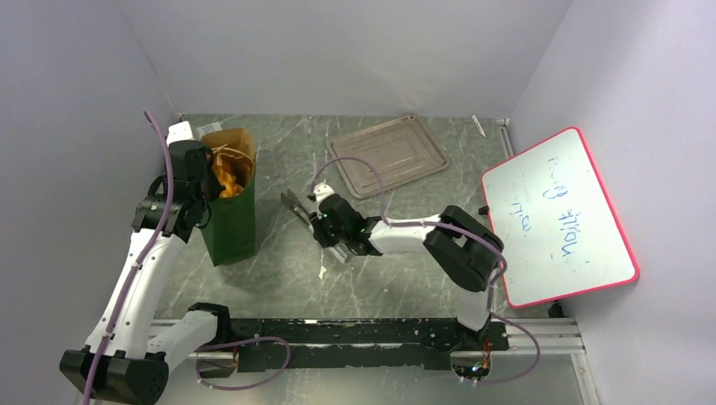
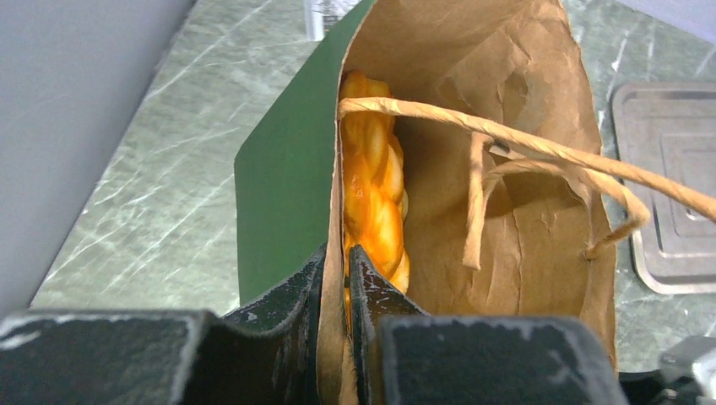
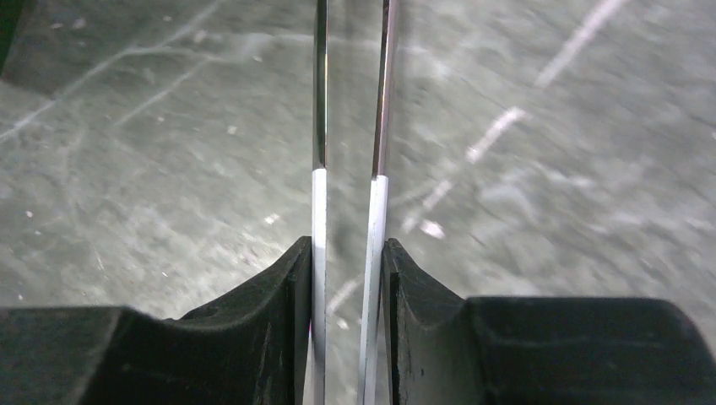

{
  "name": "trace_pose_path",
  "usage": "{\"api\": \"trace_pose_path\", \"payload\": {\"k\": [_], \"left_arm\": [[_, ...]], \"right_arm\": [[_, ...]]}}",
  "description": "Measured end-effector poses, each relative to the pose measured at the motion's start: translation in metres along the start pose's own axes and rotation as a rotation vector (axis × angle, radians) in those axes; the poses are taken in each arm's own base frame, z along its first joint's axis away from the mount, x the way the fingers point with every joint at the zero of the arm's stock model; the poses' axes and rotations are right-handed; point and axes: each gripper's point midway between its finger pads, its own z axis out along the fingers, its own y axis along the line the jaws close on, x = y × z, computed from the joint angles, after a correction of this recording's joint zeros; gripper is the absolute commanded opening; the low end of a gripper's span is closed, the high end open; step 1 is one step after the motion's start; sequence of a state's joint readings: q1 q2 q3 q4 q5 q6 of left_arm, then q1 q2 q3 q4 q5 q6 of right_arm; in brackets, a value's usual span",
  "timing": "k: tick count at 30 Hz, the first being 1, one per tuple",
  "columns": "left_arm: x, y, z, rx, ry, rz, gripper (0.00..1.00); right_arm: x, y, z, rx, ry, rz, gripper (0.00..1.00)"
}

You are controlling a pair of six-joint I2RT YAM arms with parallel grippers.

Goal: Take the fake bread out of the paper bag
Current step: Adjust the paper bag at the center of the board.

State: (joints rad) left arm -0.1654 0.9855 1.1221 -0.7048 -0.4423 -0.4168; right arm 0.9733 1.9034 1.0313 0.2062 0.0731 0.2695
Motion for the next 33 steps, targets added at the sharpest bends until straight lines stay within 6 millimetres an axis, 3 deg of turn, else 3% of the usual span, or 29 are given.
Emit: {"api": "trace_pose_path", "payload": {"k": [5,10,13,17,21,28,33], "left_arm": [[0.007,-0.016,0.008,0.087,0.012,0.038,0.07],[0.009,-0.036,0.021,0.167,0.024,0.131,0.07],[0.018,-0.060,0.032,0.217,0.052,0.226,0.07],[0.046,-0.103,0.038,0.295,0.113,0.373,0.07],[0.084,-0.129,0.040,0.328,0.177,0.483,0.07],[0.130,-0.126,0.041,0.328,0.234,0.521,0.07],[0.159,-0.115,0.039,0.314,0.263,0.508,0.07]], "right_arm": [[0.007,-0.026,-0.036,0.093,0.028,0.046,0.20],[0.009,-0.039,-0.065,0.159,0.042,0.073,0.20],[0.001,-0.047,-0.081,0.201,0.025,0.093,0.19],[-0.012,-0.059,-0.107,0.253,-0.014,0.129,0.19],[-0.021,-0.069,-0.133,0.302,-0.045,0.164,0.18],[-0.020,-0.077,-0.175,0.354,-0.044,0.213,0.17],[-0.024,-0.071,-0.199,0.324,-0.059,0.234,0.17]]}}
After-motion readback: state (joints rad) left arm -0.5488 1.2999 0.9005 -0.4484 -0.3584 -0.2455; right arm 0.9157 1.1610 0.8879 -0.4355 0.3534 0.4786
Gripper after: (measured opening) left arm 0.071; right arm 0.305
